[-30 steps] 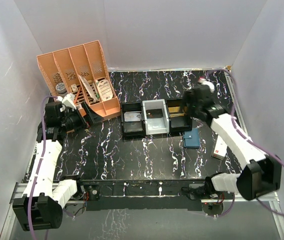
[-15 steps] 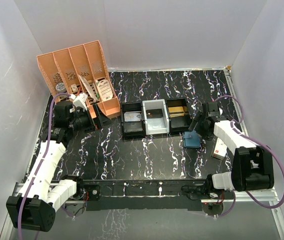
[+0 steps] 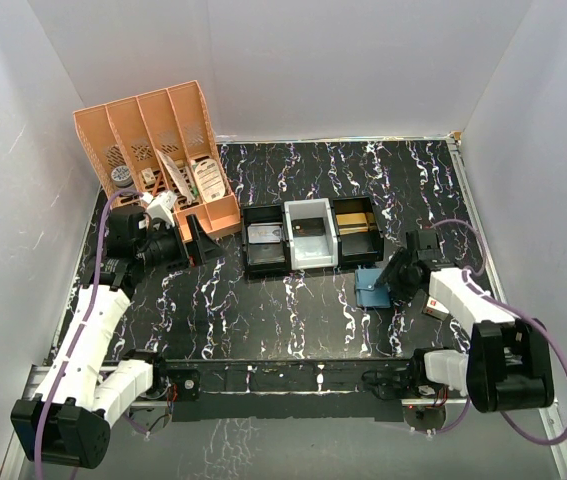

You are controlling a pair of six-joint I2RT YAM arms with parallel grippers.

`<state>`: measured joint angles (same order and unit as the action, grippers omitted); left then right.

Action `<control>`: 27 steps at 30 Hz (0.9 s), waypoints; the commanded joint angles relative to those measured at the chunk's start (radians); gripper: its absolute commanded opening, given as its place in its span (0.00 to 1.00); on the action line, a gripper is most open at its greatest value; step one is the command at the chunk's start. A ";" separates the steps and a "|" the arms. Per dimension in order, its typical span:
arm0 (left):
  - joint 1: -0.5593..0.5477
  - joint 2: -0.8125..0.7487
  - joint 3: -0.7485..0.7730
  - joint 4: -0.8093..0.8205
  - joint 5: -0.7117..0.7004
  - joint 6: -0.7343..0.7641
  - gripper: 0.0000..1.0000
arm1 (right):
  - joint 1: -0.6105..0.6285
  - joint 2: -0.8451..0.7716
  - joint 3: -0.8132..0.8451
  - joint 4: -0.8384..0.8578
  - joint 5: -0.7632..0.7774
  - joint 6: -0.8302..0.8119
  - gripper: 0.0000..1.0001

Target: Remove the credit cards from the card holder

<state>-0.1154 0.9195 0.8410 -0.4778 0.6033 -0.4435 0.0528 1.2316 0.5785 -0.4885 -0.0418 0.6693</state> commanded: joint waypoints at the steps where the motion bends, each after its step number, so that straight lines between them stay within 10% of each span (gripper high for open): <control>1: -0.008 -0.010 0.039 -0.049 0.024 0.036 0.99 | 0.043 -0.098 -0.043 -0.062 -0.150 0.044 0.41; 11: -0.064 0.015 0.017 0.008 0.033 0.019 0.97 | 0.210 -0.183 -0.044 -0.129 -0.242 0.063 0.44; 22: -0.216 0.065 0.062 -0.039 -0.088 0.018 0.95 | 0.177 -0.158 0.147 -0.192 0.272 0.049 0.51; 27: -0.250 0.063 0.054 -0.047 -0.111 0.014 0.94 | 0.120 -0.065 0.091 -0.104 0.097 0.017 0.52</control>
<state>-0.3424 0.9936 0.8604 -0.4957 0.5171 -0.4221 0.1986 1.1042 0.6971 -0.6552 0.0971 0.7128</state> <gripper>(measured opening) 0.948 0.515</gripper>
